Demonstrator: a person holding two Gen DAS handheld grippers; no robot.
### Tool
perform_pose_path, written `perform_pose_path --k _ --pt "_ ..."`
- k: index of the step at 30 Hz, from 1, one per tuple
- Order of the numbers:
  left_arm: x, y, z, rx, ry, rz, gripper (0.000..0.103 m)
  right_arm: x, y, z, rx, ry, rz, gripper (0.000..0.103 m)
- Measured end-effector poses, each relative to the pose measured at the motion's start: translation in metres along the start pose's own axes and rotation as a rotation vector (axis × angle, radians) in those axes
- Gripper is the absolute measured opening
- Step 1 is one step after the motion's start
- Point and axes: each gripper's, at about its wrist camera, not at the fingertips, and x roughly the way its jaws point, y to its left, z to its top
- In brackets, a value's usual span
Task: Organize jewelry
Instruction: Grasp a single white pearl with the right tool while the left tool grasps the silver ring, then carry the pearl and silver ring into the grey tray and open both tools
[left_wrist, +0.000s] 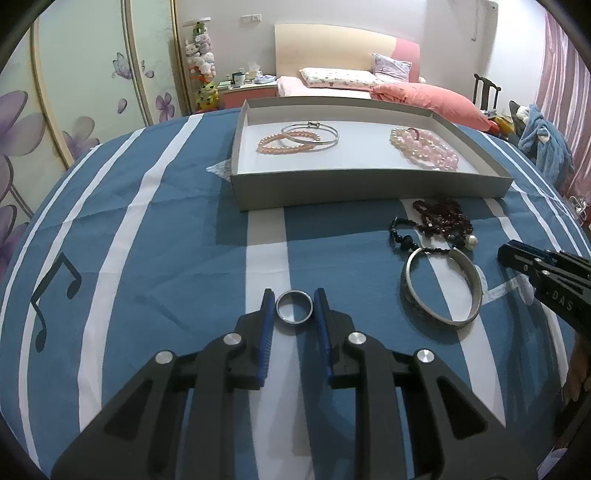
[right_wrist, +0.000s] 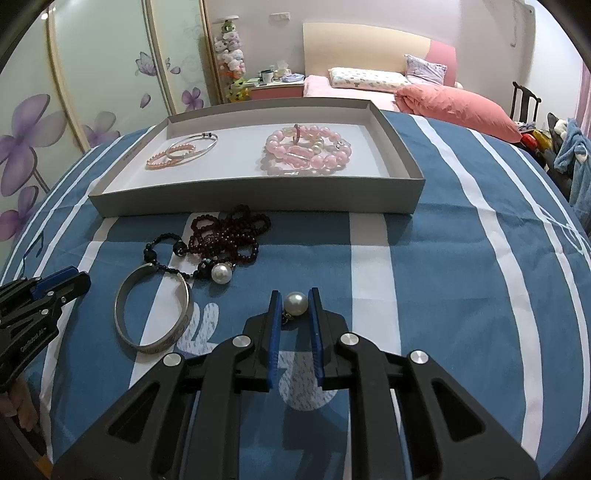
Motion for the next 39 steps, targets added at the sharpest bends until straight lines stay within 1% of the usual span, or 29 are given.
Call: perform_pose_path --k 6,10,13,19,26,31,35,39 --pt "-0.006 0.005 -0.001 -0.029 -0.009 -0.014 0.022 -0.009 0.001 -0.002 0.018 -0.017 0.024 0.015" --pt "-0.016 0.007 0.001 -0.044 -0.040 -0.019 0.022 -0.020 0.006 0.000 0.021 -0.049 0.039 0.015" --pt "-0.026 0.005 0.004 -0.047 -0.077 -0.017 0.022 -0.033 0.011 0.002 0.013 -0.093 0.048 0.015" --pt "-0.052 0.001 0.011 -0.048 -0.193 -0.007 0.022 -0.059 0.021 0.010 0.000 -0.201 0.055 0.015" --pt "-0.085 -0.004 0.017 -0.057 -0.358 0.006 0.022 -0.089 0.027 0.014 -0.001 -0.339 0.048 0.015" --pt "-0.102 -0.010 0.018 -0.050 -0.447 0.028 0.022 -0.105 0.032 0.014 -0.012 -0.439 0.036 0.015" --pt "-0.110 -0.013 0.021 -0.048 -0.492 0.040 0.022 -0.113 0.034 0.015 -0.018 -0.499 0.025 0.015" --pt "-0.112 -0.016 0.023 -0.047 -0.507 0.043 0.022 -0.117 0.036 0.016 -0.024 -0.549 0.003 0.015"
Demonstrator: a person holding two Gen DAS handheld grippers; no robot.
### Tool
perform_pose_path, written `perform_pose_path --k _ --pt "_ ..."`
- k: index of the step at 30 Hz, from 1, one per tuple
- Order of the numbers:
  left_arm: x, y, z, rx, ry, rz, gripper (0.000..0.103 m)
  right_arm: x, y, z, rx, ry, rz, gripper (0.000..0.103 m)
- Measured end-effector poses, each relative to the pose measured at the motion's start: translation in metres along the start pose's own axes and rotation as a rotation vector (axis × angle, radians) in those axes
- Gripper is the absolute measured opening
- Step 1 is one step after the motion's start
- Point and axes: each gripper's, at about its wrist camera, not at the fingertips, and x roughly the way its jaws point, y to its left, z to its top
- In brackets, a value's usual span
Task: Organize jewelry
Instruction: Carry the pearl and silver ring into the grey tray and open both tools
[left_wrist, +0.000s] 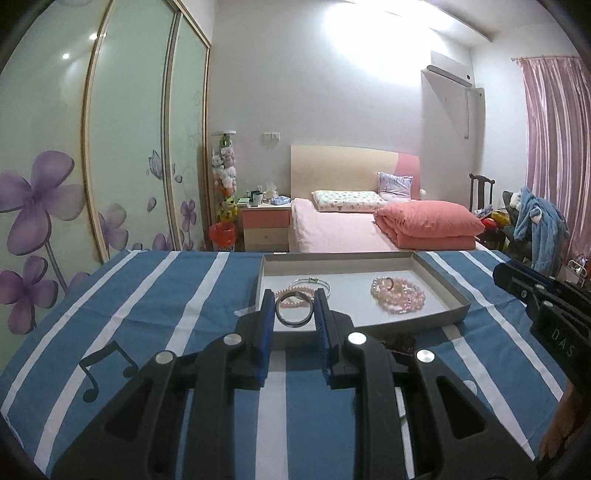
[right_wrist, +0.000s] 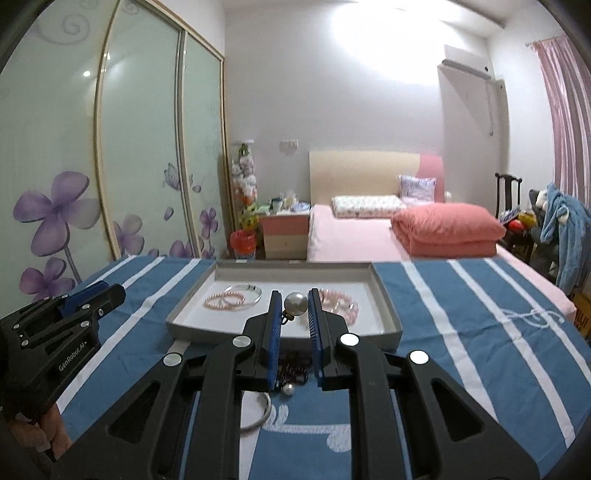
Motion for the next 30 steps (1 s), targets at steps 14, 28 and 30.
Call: perform_pose_path --k 14,28,30 --pt "0.009 -0.005 0.008 -0.003 -0.028 0.008 0.022 0.005 -0.004 0.008 0.001 -0.077 -0.037 0.015" --pt "0.047 -0.002 0.031 -0.011 -0.022 0.000 0.022 0.027 -0.009 0.029 0.008 -0.129 -0.049 0.015" --pt "0.058 -0.004 0.034 -0.010 -0.017 0.000 0.022 0.038 -0.010 0.032 0.020 -0.125 -0.046 0.015"
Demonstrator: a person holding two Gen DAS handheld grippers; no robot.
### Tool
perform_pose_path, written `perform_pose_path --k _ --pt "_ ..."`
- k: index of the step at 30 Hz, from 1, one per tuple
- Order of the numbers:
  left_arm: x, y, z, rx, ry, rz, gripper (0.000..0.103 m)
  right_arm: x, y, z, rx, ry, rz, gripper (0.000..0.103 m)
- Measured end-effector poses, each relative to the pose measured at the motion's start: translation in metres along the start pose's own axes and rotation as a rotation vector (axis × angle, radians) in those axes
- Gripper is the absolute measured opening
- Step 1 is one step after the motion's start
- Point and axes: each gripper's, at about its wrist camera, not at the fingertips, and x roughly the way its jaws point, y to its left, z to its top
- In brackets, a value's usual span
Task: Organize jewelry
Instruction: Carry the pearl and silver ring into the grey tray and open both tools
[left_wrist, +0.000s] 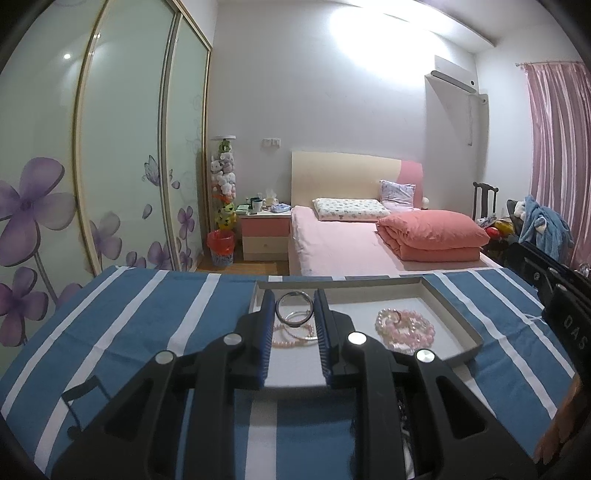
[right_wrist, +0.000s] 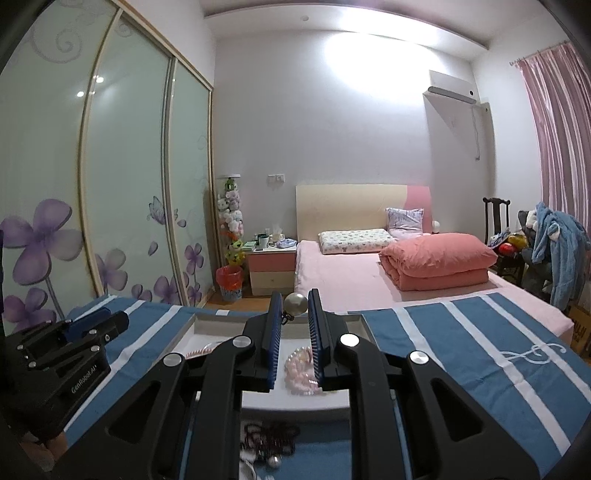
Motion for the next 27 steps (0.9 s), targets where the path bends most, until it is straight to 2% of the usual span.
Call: perform_pose_path --k 5,12,23,25,26,27 --pt "0.032 -0.004 0.001 -0.001 0.044 -0.020 0.022 0.037 -0.003 -0.005 0.033 0.067 0.014 0.015" --pt "0.087 -0.002 -0.003 -0.018 0.152 -0.039 0.022 0.088 -0.012 -0.021 0.084 0.207 0.036 0.015" --pt "0.138 -0.008 -0.012 -0.008 0.261 -0.062 0.022 0.142 -0.018 -0.037 0.139 0.363 0.052 0.016" --pt "0.142 -0.007 -0.014 -0.021 0.279 -0.069 0.026 0.147 -0.018 -0.038 0.157 0.391 0.068 0.018" --pt "0.143 -0.006 -0.015 -0.027 0.282 -0.071 0.034 0.146 -0.019 -0.039 0.168 0.402 0.081 0.020" --pt "0.143 -0.003 -0.014 -0.030 0.279 -0.071 0.038 0.144 -0.020 -0.039 0.172 0.402 0.085 0.030"
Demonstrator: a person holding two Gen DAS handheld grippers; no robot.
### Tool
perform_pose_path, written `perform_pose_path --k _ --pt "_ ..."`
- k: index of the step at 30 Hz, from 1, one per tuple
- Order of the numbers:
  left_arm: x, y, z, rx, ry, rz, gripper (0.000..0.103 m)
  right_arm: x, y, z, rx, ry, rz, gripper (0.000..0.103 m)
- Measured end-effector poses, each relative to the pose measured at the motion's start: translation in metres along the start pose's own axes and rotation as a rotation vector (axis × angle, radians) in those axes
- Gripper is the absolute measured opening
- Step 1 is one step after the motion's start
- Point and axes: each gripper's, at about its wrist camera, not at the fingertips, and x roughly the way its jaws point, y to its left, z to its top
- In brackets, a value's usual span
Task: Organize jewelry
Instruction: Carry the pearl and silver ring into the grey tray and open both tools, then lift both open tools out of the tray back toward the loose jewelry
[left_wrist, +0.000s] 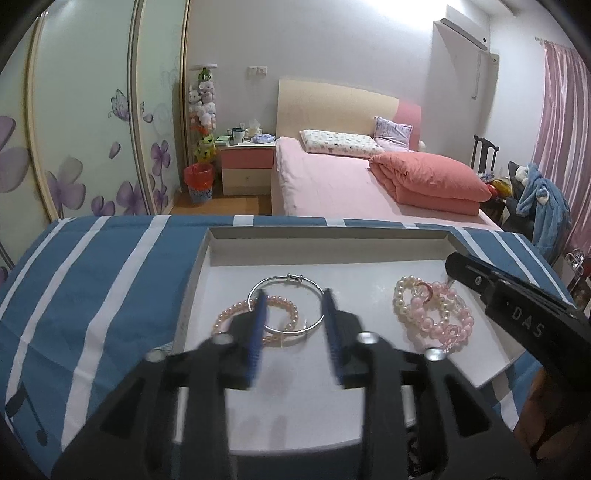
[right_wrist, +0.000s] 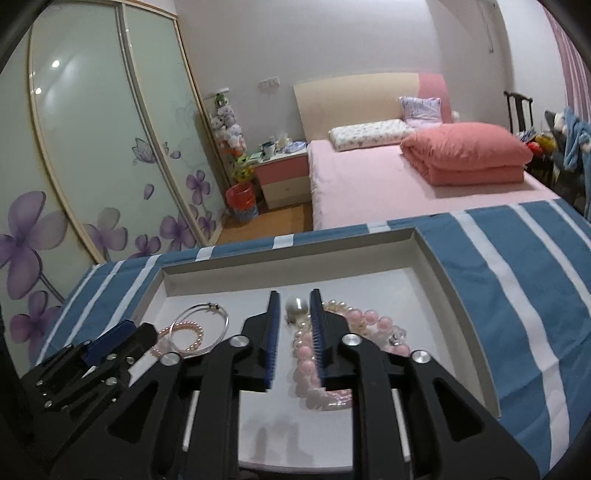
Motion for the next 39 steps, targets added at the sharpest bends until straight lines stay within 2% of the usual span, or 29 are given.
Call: perform_pose_path --k 1,2,7,16,22,28,30,34,39 --pt "-0.002 0.002 0.000 -0.001 -0.005 0.003 0.038 -0.004 -0.001 0.000 0.000 -0.011 -0.004 0.037" --pt "-0.003 0.002 0.000 -0.001 -0.008 0.004 0.039 -0.007 -0.001 0.000 0.001 -0.022 -0.007 0.038" --pt "-0.017 0.011 0.002 -0.035 -0.023 0.007 0.039 -0.023 -0.010 0.003 0.029 -0.049 -0.011 0.038" --pt "-0.055 0.008 -0.007 -0.023 -0.043 -0.001 0.040 -0.053 -0.010 -0.001 0.035 -0.072 -0.010 0.038" --pt "-0.080 -0.004 -0.035 0.010 -0.002 -0.061 0.051 -0.073 -0.016 -0.014 0.024 -0.056 -0.011 0.038" --pt "-0.090 -0.030 -0.080 0.095 0.095 -0.128 0.078 -0.086 -0.025 -0.038 0.025 -0.010 -0.024 0.038" --pt "-0.090 -0.041 -0.094 0.132 0.126 -0.136 0.093 -0.088 -0.029 -0.045 0.037 0.008 -0.027 0.038" --pt "-0.088 -0.057 -0.110 0.200 0.158 -0.111 0.098 -0.091 -0.035 -0.053 0.056 0.028 -0.031 0.038" --pt "-0.074 -0.066 -0.118 0.219 0.229 -0.085 0.099 -0.097 -0.043 -0.058 0.067 0.033 -0.034 0.038"
